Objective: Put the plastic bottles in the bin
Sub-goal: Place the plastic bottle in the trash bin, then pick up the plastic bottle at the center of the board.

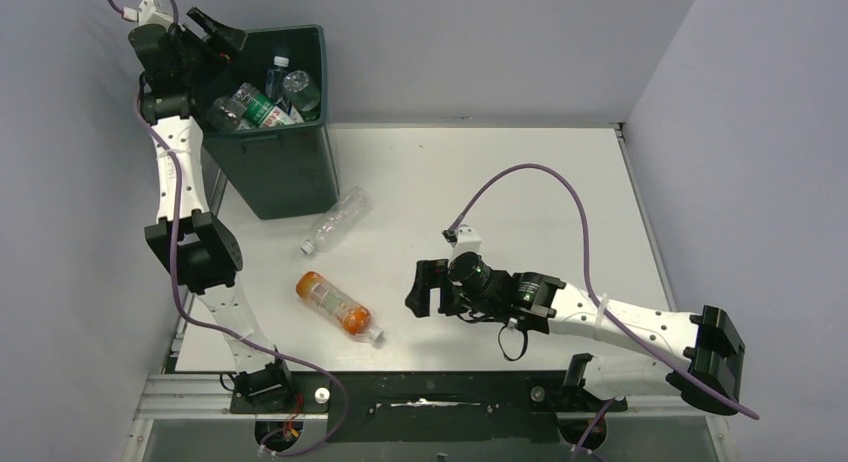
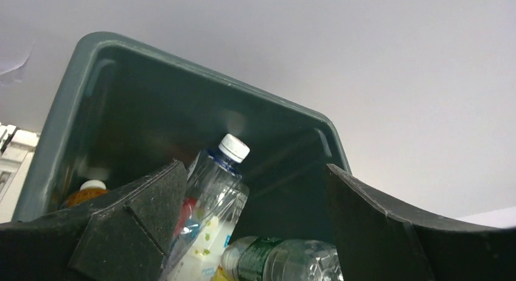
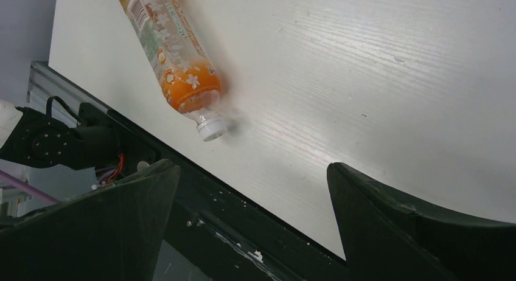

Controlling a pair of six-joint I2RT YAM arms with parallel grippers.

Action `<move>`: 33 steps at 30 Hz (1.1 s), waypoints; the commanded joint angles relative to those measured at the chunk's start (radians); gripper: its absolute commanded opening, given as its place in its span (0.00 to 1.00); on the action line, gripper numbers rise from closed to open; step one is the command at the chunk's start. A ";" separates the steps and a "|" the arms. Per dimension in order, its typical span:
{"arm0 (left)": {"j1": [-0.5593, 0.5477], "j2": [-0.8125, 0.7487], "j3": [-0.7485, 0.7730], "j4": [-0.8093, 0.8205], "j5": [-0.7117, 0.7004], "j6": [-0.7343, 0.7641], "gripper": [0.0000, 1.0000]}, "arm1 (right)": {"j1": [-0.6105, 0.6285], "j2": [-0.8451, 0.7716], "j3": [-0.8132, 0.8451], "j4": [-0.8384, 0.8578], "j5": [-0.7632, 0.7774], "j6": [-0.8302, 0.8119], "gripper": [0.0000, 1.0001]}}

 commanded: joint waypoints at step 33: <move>-0.208 -1.095 -1.048 -0.275 0.130 0.025 0.84 | 0.078 0.279 0.102 0.264 -0.135 -0.130 0.93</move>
